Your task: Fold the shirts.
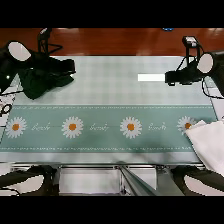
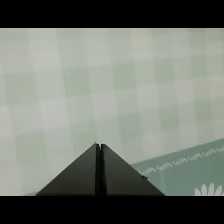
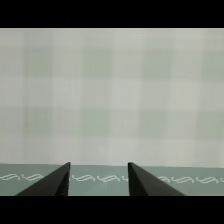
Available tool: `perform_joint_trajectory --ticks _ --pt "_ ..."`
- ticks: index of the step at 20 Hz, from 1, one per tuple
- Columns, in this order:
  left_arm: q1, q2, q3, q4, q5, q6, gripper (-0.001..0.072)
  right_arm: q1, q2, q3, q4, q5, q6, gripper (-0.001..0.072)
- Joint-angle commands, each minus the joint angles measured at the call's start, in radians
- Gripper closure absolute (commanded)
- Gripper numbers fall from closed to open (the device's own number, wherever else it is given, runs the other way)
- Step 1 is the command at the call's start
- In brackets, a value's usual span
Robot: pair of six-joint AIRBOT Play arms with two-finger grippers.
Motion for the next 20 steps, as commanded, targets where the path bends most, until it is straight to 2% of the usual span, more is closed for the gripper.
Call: perform_joint_trajectory --ticks 1,2,4,8,9,10,11,17,20 --pt "0.021 0.0 0.01 0.005 0.135 0.088 0.0682 0.0 0.0 0.0 -0.062 0.017 0.009 0.0293" --pt "0.046 0.0 0.024 0.006 0.139 0.146 0.0682 0.0 0.0 0.0 -0.077 0.032 0.009 0.0294" --pt "0.114 0.001 0.045 0.008 0.179 0.183 0.0682 0.0 0.0 0.0 -0.087 0.049 0.009 0.0295" --pt "0.281 0.0 0.06 0.007 0.281 0.183 0.0668 0.0 0.0 0.0 -0.086 0.048 0.021 0.0295" --pt "0.319 -0.005 0.06 0.009 0.306 0.183 0.0523 0.0 0.0 0.0 -0.086 0.047 0.021 0.0295" --pt "0.35 -0.013 0.06 0.008 0.325 0.183 0.0252 0.0 0.0 0.0 -0.085 0.047 0.024 0.0295" --pt "0.379 -0.024 0.06 0.008 0.328 0.179 0.0202 0.0 0.0 0.0 -0.085 0.048 0.026 0.0295" --pt "0.492 -0.205 0.06 0.027 0.214 0.183 0.0203 0.001 0.0 0.0 -0.075 0.046 0.044 0.0296" --pt "0.523 -0.297 0.077 0.21 0.153 0.135 0.0203 0.001 0.0 0.0 -0.075 0.046 0.051 0.0296"
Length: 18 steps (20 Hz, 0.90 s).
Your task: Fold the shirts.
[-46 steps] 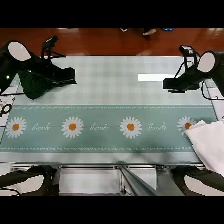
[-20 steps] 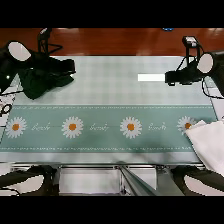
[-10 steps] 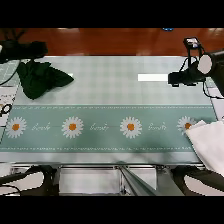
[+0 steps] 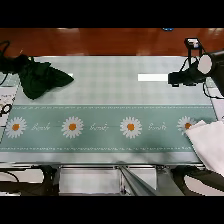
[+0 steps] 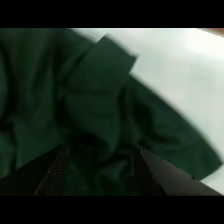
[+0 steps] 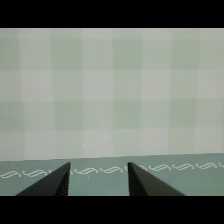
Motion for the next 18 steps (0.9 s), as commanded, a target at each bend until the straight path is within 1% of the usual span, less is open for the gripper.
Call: perform_joint_trajectory --ticks 1,2,5,8,9,10,11,12,13,17,18 --pt "0.043 -0.113 0.024 0.15 -0.084 -0.066 0.0203 0.001 0.0 0.0 0.004 -0.001 0.014 0.0296" --pt "0.045 -0.144 0.041 0.152 -0.104 -0.077 0.0203 0.001 0.0 0.0 0.004 -0.002 0.025 0.0296" --pt "0.021 -0.227 0.102 0.153 -0.174 -0.076 0.0204 0.001 0.0 0.0 0.004 -0.004 0.045 0.0297" --pt "0.013 -0.28 0.147 0.153 -0.267 -0.077 0.0209 0.001 0.0 0.0 0.004 -0.007 0.045 0.0303" --pt "0.013 -0.285 0.163 0.153 -0.302 -0.078 0.0326 0.001 0.0 0.0 0.004 -0.007 0.045 0.0303" --pt "0.016 -0.285 0.184 0.153 -0.341 -0.077 0.0656 0.001 0.0 0.0 0.004 -0.007 0.045 0.0303" --pt "0.015 -0.283 0.217 0.153 -0.37 -0.093 0.0683 0.001 0.0 0.0 0.004 -0.006 0.047 0.0303" --pt "0.013 -0.275 0.249 0.151 -0.385 -0.128 0.0684 0.001 0.0 0.0 0.004 -0.005 0.053 0.0303" --pt "0.003 -0.252 0.279 0.135 -0.385 -0.142 0.0684 0.001 0.001 0.0 0.004 -0.003 0.053 0.0303" --pt "-0.056 -0.081 0.346 -0.07 -0.25 -0.14 0.0685 0.016 0.038 0.0 -0.001 0.035 0.05 0.0303" --pt "-0.075 -0.026 0.354 -0.099 -0.214 -0.134 0.0685 0.025 0.061 0.0 -0.007 0.04 0.044 0.0303"
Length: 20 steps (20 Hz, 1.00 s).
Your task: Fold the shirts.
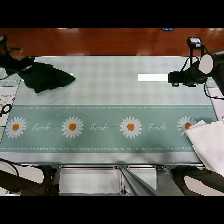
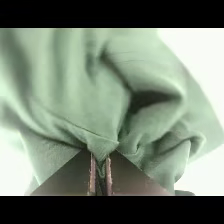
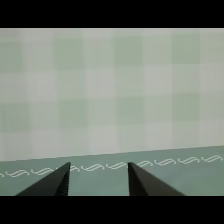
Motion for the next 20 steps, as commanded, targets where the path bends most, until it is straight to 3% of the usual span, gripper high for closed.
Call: perform_joint_trajectory --ticks 1,9,14,20 --pt "-0.058 0.165 0.046 -0.129 0.115 -0.005 0.0685 0.025 0.065 0.0 -0.014 0.026 -0.01 0.0303" --pt "-0.199 0.548 0.046 -0.132 0.127 -0.008 0.0685 0.107 0.336 0.0 -0.049 0.138 -0.037 0.0303" --pt "-0.407 0.673 -0.002 -0.156 0.062 -0.052 0.0685 0.123 0.436 0.0 -0.039 0.15 -0.026 0.0303" --pt "-0.771 0.832 -0.464 -0.162 0.361 -0.183 0.0685 0.123 0.454 -0.004 -0.033 0.185 -0.021 0.0303"
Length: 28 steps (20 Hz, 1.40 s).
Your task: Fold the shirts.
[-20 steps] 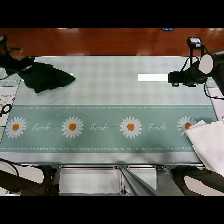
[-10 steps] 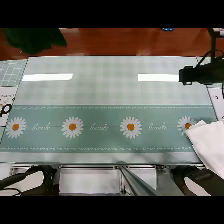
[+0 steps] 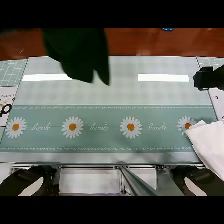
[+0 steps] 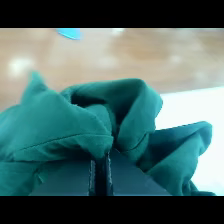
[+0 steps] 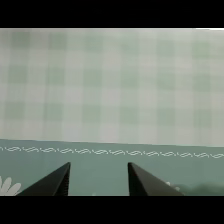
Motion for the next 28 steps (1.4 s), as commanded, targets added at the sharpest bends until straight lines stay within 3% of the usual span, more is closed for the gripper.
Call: perform_joint_trajectory --ticks 1,4,7,9,11,15,16,17,18,20,22,23,25,27,28 --pt "-0.183 0.071 -0.255 -0.005 0.129 -0.087 0.0685 0.002 0.012 -0.002 0.012 0.033 0.004 0.0303" --pt "-0.309 0.071 -0.454 -0.013 0.191 -0.136 0.0684 0.002 0.012 -0.016 -0.001 0.051 -0.006 0.0303" --pt "-0.391 0.072 -0.681 -0.065 0.337 -0.233 0.0684 0.002 0.012 -0.098 -0.036 0.078 0.017 0.0303" --pt "-0.345 0.068 -0.829 0.029 0.371 -0.228 0.0684 0.002 0.011 -0.167 0.003 0.04 0.039 0.0303" --pt "-0.23 0.066 -0.938 -0.018 0.341 -0.278 0.0684 0.002 0.011 -0.225 0.124 -0.021 0.038 0.0303" --pt "-0.188 0.066 -0.984 -0.072 0.285 -0.163 0.0682 0.002 -0.011 -0.312 0.349 -0.2 -0.025 0.0301" --pt "-0.185 0.065 -0.983 -0.058 0.28 -0.129 0.0613 0.002 -0.025 -0.32 0.399 -0.23 -0.058 0.03" --pt "-0.164 0.064 -0.98 -0.035 0.271 -0.097 0.036 0.002 -0.04 -0.319 0.436 -0.253 -0.092 0.03" --pt "-0.116 0.066 -0.961 -0.026 0.23 -0.099 0.02 0.002 -0.05 -0.319 0.455 -0.281 -0.135 0.0295" --pt "0.048 0.072 -0.85 -0.026 0.051 -0.087 0.0204 -0.031 -0.051 -0.3 0.385 -0.299 -0.155 0.0294" --pt "0.222 0.077 -0.719 -0.026 -0.082 -0.021 0.0204 -0.154 -0.046 -0.219 0.289 -0.127 -0.147 0.0294" --pt "0.312 0.076 -0.664 -0.026 -0.116 0.011 0.0204 -0.23 -0.029 -0.193 0.247 -0.047 -0.15 0.0294" --pt "0.44 0.056 -0.638 -0.035 -0.129 0.01 0.0205 -0.393 0.03 -0.225 0.175 -0.022 -0.162 0.0294" --pt "0.499 -0.035 -0.658 -0.146 -0.267 0.039 0.0205 -0.541 0.064 -0.352 0.218 -0.069 -0.175 0.0294" --pt "0.499 -0.105 -0.67 -0.247 -0.355 0.133 0.0205 -0.587 0.061 -0.429 0.322 -0.079 -0.193 0.0294"
